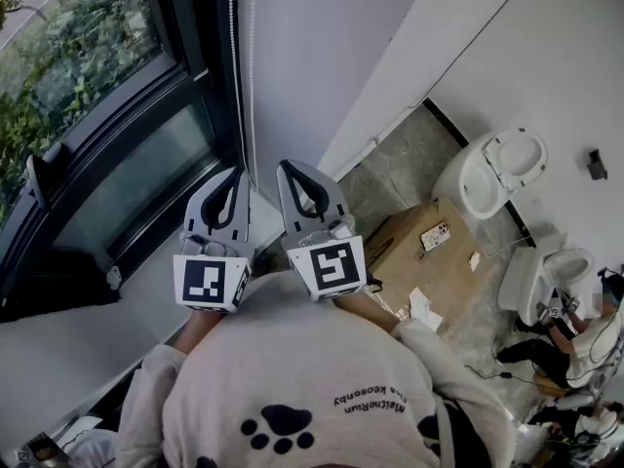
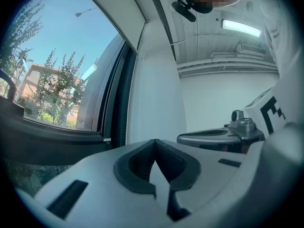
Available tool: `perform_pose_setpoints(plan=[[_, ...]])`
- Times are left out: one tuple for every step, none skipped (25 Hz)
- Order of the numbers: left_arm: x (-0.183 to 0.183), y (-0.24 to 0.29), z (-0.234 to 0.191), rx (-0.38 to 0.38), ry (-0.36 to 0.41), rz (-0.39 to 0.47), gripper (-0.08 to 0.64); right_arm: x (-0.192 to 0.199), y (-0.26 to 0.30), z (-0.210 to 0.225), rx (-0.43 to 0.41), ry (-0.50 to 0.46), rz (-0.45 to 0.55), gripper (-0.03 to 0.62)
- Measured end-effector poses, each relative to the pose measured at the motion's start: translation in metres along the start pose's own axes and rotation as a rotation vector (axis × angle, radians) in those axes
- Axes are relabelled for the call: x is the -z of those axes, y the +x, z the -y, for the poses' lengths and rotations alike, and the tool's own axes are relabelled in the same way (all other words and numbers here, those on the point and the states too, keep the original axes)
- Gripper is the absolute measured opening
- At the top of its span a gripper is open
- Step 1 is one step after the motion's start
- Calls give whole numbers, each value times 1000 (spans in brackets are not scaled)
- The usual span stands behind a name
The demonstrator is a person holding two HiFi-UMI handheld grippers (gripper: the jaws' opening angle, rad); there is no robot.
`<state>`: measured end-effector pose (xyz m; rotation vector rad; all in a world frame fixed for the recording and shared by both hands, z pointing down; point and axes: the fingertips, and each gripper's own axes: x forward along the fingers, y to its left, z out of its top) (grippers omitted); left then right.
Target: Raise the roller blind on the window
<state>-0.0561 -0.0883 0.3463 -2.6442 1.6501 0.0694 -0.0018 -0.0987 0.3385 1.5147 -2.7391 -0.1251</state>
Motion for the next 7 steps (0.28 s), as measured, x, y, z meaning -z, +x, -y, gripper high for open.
perform_pose_setpoints(plan=[[0,0,0,-1,0,2,6,0,0,0,-3,-6,0,8],[-1,0,0,-2,-1,4,6,0,0,0,-7,-12,-1,9],[-1,0,-1,-4,-2,5,6,0,0,0,-11,-16,0,9],[-1,1,-1,-5,-1,7,6,-1,1,-1,-16,-22,2,8],[-1,1,-1,-5,0,8,6,-1,1,-1,-22,-35,2,8],[-2,1,-1,-5,1,10,6,-1,2,-2,-28,-51,2,8],[-2,2,-1,-5,3,12,6,-1,2,-2,-35,-68,1,8]])
